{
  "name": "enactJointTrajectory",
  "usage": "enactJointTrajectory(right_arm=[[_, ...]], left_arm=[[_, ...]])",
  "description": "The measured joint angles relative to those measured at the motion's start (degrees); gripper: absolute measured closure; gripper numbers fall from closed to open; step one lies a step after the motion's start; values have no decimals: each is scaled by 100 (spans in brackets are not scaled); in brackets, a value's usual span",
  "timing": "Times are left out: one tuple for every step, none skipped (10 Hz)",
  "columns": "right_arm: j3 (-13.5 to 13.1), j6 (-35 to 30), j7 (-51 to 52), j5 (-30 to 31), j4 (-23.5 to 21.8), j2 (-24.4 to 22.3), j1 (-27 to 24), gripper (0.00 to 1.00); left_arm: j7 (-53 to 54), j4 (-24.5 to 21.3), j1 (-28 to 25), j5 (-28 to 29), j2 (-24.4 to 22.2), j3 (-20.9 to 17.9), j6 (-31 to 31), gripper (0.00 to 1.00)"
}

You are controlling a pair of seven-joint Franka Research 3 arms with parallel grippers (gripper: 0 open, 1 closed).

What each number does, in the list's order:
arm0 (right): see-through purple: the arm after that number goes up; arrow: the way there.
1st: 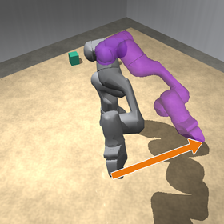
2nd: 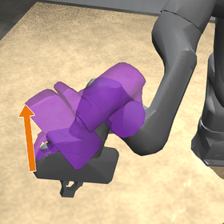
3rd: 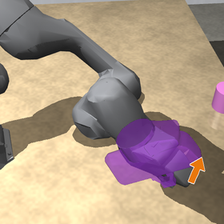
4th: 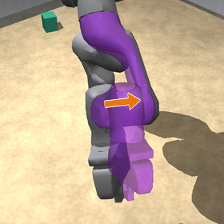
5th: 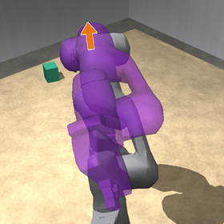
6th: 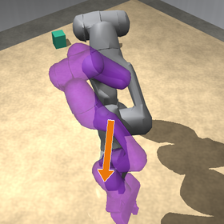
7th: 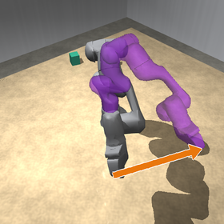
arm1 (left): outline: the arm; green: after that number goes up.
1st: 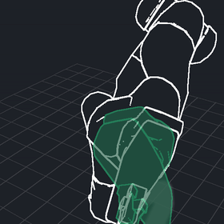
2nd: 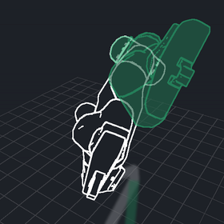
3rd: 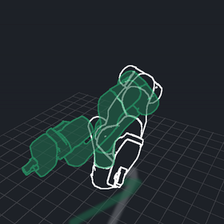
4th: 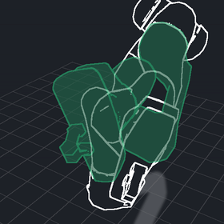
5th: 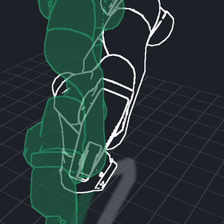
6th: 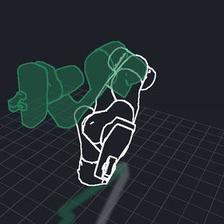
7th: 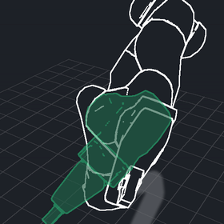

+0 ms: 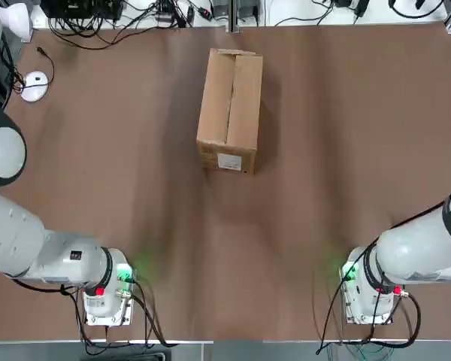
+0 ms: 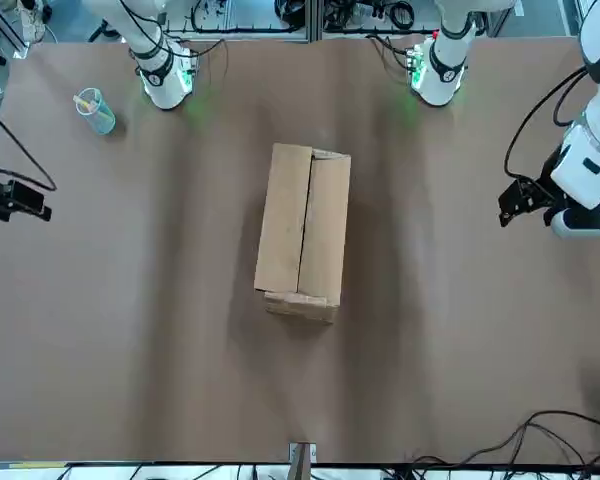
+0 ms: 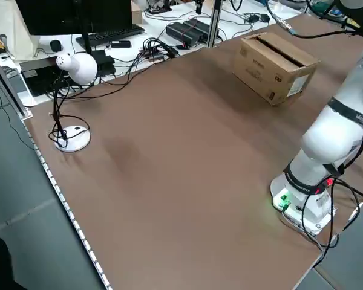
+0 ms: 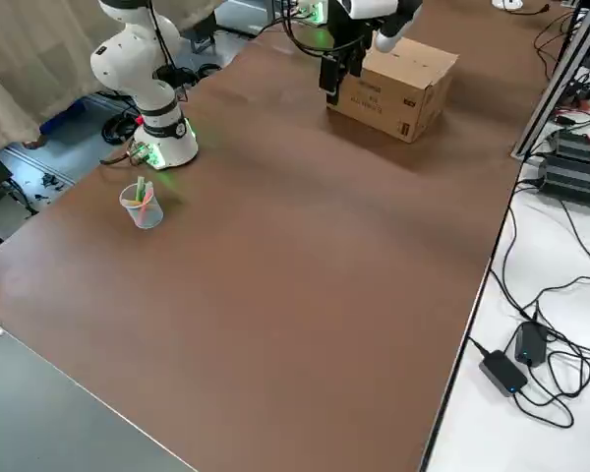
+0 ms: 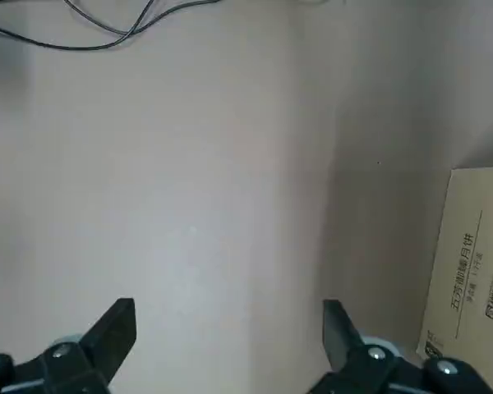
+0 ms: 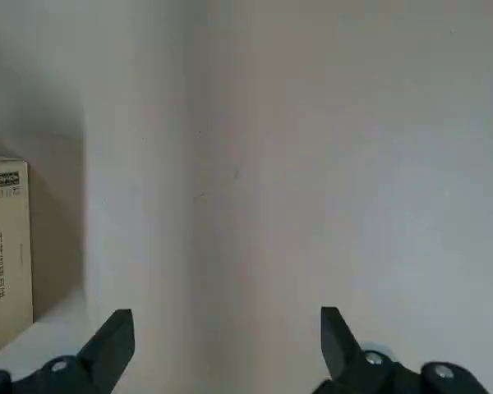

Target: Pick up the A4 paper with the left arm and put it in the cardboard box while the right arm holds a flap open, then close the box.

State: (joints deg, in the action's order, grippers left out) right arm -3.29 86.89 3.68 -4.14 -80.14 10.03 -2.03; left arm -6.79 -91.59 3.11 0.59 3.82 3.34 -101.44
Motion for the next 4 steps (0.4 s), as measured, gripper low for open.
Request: enactJointTrajectory(right_arm=[[36, 41, -2, 2, -80, -38, -1, 0], [61, 152, -4, 3, -193, -79, -2, 0], [67, 277, -5, 7, -340, -117, -2, 0], [67, 328, -4, 16, -432, -140, -3, 0]], left_arm=[[0, -1, 2, 0, 0, 0, 0, 0], [0, -2, 2, 0, 0, 1, 0, 0], [0, -3, 2, 0, 1, 1, 0, 0], [0, -4, 3, 0, 2, 1, 0, 0]])
